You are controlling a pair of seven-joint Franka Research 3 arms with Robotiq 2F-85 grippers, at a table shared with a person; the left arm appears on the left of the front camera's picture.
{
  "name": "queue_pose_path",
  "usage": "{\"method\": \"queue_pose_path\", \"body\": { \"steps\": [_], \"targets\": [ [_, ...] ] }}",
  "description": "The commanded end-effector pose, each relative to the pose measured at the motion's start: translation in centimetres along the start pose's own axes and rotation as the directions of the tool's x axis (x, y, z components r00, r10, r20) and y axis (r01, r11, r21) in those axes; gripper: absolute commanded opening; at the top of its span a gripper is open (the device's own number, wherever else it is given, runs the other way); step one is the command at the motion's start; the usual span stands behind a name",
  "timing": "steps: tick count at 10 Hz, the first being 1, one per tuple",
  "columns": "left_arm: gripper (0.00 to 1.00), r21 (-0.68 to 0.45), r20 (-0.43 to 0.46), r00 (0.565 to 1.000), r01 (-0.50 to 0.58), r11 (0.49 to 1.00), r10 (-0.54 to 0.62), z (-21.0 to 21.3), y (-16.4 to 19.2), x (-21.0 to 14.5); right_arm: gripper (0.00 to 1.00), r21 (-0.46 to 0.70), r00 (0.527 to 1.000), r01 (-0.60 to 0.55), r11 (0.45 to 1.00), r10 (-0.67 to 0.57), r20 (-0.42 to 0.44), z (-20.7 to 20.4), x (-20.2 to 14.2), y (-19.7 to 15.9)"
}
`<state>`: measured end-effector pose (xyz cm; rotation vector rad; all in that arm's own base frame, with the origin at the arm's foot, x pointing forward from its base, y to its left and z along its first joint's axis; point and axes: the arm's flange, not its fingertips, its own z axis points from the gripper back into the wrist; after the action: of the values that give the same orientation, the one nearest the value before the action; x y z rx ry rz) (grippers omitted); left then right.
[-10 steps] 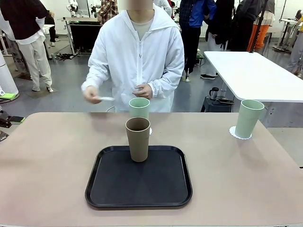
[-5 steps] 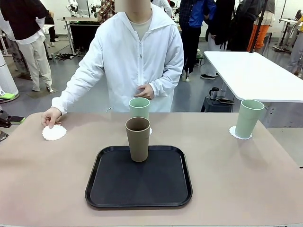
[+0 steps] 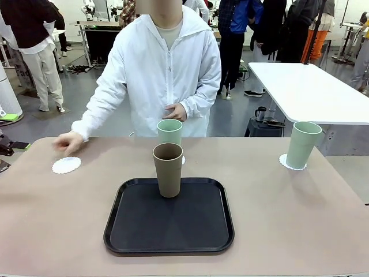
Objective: Place coasters on the table and set cups on them.
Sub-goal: Take one Reusable plastic cup from the Flat Tray and place it on a coaster set by the human.
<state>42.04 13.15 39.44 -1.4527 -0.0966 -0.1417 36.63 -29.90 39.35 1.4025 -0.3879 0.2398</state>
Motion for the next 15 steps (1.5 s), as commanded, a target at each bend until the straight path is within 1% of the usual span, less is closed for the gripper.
{"method": "queue_pose_path", "body": {
  "steps": [1, 15],
  "targets": [
    [1.00, -0.009, -0.001, 1.000, 0.015, 1.000, -0.015, 0.17, -0.10, -0.08, 1.00, -0.001, 1.000, 0.003, 1.000, -0.003, -0.001, -0.12, -0.04, 0.01],
    [1.00, -0.009, -0.001, 1.000, 0.015, 1.000, -0.015, 0.17, -0.10, -0.08, 1.00, -0.001, 1.000, 0.003, 1.000, -0.003, -0.001, -0.12, -0.04, 0.01]
  ]
}}
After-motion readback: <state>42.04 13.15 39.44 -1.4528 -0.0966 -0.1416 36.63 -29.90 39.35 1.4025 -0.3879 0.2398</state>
